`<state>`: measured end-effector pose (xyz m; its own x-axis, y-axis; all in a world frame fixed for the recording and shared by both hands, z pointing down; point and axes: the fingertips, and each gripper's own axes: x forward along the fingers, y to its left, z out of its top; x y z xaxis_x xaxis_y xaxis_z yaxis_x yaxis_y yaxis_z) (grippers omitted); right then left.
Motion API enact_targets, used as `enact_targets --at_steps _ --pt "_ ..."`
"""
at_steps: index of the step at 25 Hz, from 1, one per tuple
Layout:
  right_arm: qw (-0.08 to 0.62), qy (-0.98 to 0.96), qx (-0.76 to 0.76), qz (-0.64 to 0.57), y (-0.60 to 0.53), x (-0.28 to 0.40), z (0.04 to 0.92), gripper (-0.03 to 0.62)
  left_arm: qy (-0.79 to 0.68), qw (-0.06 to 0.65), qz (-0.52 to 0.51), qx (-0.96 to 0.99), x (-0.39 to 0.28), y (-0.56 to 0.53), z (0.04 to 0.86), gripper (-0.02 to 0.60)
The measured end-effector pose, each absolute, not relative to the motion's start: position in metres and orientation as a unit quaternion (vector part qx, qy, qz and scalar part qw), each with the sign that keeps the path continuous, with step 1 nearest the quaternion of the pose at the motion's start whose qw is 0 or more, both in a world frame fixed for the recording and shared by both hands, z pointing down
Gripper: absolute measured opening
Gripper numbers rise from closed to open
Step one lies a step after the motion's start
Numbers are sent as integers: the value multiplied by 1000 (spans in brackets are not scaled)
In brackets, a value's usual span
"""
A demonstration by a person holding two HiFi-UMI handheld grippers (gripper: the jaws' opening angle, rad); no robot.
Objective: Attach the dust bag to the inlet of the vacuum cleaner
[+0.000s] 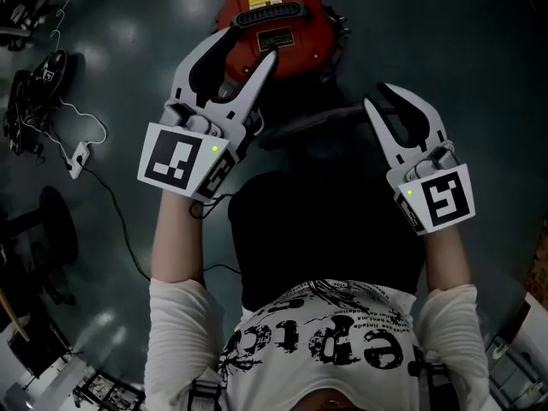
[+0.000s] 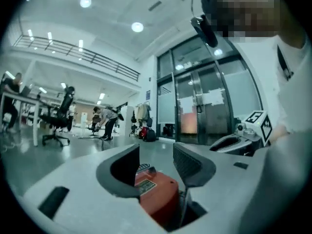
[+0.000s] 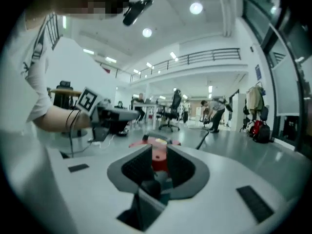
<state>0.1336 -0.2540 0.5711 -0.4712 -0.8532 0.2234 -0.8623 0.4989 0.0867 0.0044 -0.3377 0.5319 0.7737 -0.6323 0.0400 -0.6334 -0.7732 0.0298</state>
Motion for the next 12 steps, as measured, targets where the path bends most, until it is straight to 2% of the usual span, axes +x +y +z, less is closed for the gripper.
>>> enact_targets --at_steps 3,4,6,7,12 --pt "72 -839 539 -19 -258 147 548 78 -384 65 10 921 -7 -315 542 221" --pt "70 -831 551 -26 -259 150 547 46 -409 72 7 910 -12 -310 544 202" --pt "65 -822 566 -25 -261 150 549 3 -460 84 -8 884 -25 -303 545 19" --pt "61 -821 567 -19 -262 147 551 3 -476 88 -15 875 -29 -300 546 3" --pt "45 -823 566 10 -265 134 560 2 -502 76 11 861 -31 -291 561 3"
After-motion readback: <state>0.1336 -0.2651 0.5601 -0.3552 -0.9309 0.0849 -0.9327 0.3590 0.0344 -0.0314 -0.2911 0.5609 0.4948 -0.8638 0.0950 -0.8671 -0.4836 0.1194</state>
